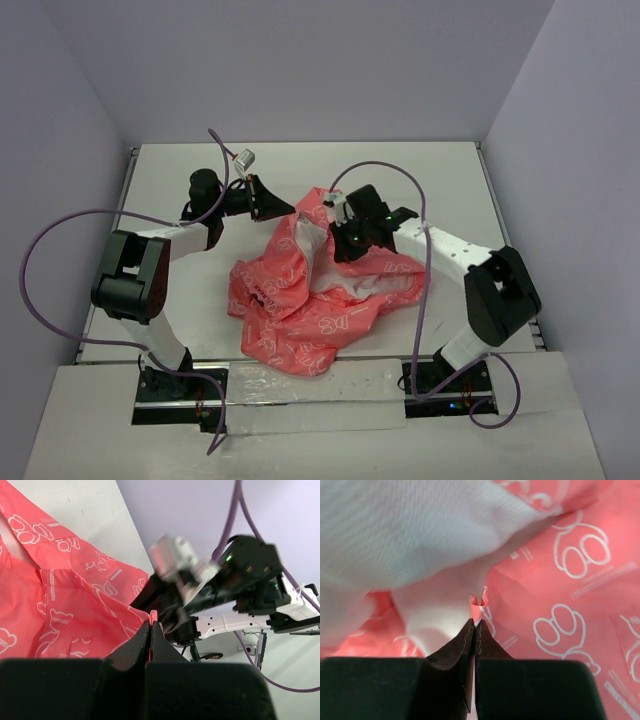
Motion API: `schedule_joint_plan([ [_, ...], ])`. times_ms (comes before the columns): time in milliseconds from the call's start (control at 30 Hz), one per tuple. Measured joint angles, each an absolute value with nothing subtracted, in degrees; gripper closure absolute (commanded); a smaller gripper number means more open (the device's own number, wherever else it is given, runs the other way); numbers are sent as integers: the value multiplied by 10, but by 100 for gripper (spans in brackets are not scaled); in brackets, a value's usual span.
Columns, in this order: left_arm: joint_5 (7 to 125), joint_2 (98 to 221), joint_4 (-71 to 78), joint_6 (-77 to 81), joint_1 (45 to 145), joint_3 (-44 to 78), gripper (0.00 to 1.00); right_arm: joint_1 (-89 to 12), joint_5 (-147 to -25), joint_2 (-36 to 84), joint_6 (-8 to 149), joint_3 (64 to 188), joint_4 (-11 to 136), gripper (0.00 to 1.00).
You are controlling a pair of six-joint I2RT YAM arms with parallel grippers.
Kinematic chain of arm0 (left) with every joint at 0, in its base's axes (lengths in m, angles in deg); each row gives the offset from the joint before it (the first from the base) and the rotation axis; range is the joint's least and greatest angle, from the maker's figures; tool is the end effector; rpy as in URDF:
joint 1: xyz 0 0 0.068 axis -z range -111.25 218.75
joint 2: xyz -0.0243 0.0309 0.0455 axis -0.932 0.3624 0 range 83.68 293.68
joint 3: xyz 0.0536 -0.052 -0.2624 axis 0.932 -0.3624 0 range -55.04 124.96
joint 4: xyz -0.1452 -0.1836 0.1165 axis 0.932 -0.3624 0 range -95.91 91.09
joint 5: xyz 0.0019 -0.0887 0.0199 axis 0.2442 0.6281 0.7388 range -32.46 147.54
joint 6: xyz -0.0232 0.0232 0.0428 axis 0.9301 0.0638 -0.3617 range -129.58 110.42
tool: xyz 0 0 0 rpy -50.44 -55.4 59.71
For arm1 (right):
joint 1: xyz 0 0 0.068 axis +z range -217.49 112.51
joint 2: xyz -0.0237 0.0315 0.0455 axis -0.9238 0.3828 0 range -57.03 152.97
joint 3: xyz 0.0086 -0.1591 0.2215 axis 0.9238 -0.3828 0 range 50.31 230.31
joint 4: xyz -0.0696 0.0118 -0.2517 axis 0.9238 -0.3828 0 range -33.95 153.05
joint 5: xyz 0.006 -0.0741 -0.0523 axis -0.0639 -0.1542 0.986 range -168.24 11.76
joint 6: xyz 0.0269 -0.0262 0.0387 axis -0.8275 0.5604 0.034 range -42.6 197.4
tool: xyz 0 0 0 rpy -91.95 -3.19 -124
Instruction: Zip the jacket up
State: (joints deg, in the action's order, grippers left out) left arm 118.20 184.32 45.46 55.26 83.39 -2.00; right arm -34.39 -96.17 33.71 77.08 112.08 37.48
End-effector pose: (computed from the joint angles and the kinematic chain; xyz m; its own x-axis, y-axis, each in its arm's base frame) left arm 0.3497 -0.1235 0.2274 -0.8974 -0.2240 -0.3801 0.3614 0.1210 -0.9245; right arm 0.2699 0.1891 0.2235 -0.6861 -0.4410 -0.5787 -0.6654 0.7020 0.2539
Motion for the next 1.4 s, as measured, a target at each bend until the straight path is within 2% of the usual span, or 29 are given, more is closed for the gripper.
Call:
schedule_joint_plan([
  [267, 1208, 1840, 433, 527, 834, -7, 100, -447, -1102, 235, 656, 1128, 452, 100],
  [467, 1230, 1840, 535, 580, 834, -12, 100, -456, -1177, 236, 553, 1120, 551, 100],
  [633, 1242, 1840, 655, 651, 834, -29, 100, -456, -1178, 236, 494, 1108, 615, 100],
  [800, 1247, 1840, 715, 710, 834, -32, 100, -455, -1178, 236, 462, 1100, 660, 100],
  [1400, 1242, 1840, 746, 779, 852, -31, 100, -407, -1201, 252, 442, 1096, 725, 100],
])
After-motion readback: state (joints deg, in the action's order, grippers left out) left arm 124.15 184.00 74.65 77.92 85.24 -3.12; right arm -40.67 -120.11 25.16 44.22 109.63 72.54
